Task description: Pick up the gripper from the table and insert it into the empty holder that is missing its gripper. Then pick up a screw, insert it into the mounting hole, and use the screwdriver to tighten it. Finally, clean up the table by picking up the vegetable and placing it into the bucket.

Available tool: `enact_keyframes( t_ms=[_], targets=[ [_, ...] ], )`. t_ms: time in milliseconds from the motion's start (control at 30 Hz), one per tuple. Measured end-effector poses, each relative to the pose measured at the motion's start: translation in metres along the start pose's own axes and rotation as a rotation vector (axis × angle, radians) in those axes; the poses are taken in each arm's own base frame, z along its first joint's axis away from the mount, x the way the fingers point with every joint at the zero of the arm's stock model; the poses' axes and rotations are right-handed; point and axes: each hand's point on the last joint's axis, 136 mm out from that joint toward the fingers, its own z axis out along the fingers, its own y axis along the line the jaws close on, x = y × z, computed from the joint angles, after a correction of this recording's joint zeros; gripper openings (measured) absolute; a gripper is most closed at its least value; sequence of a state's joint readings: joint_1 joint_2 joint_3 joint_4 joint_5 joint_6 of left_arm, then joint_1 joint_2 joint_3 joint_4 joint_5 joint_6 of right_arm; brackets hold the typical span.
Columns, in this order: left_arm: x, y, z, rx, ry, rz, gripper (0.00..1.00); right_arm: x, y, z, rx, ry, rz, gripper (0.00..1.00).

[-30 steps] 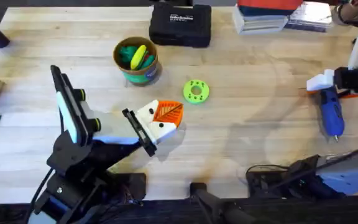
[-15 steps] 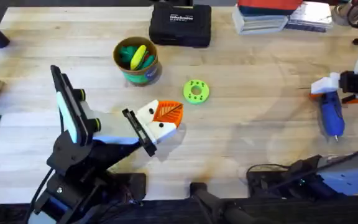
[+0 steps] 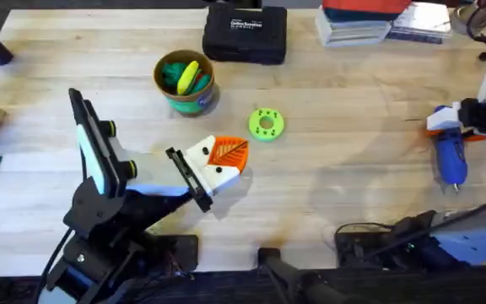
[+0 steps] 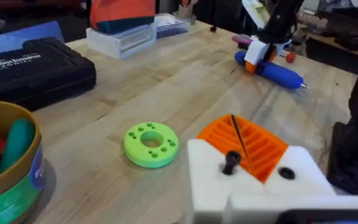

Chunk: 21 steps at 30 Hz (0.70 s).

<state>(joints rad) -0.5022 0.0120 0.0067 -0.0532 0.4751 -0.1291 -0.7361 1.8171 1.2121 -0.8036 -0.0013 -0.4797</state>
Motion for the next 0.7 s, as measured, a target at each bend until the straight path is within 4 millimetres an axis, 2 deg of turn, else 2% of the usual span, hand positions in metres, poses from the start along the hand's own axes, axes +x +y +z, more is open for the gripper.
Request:
enact_keyframes(
  t_ms=[100,433,533,700],
  targets=[
    [0.0,0.0,0.0,0.0,0.0,0.0,0.012,-0.001,0.0,0.0,-0.002,-0.003,0.0,0.738],
    [0.0,0.0,0.0,0.0,0.0,0.0,0.012,-0.004,0.002,0.0,-0.003,-0.013,-0.006,0.786],
    [0.0,0.0,0.0,0.0,0.0,0.0,0.012,-0.006,0.002,0.0,0.002,-0.019,-0.01,0.742],
    [0.0,0.0,0.0,0.0,0.0,0.0,0.012,-0.011,0.002,0.0,0.009,-0.037,-0.019,0.58]
  ],
)
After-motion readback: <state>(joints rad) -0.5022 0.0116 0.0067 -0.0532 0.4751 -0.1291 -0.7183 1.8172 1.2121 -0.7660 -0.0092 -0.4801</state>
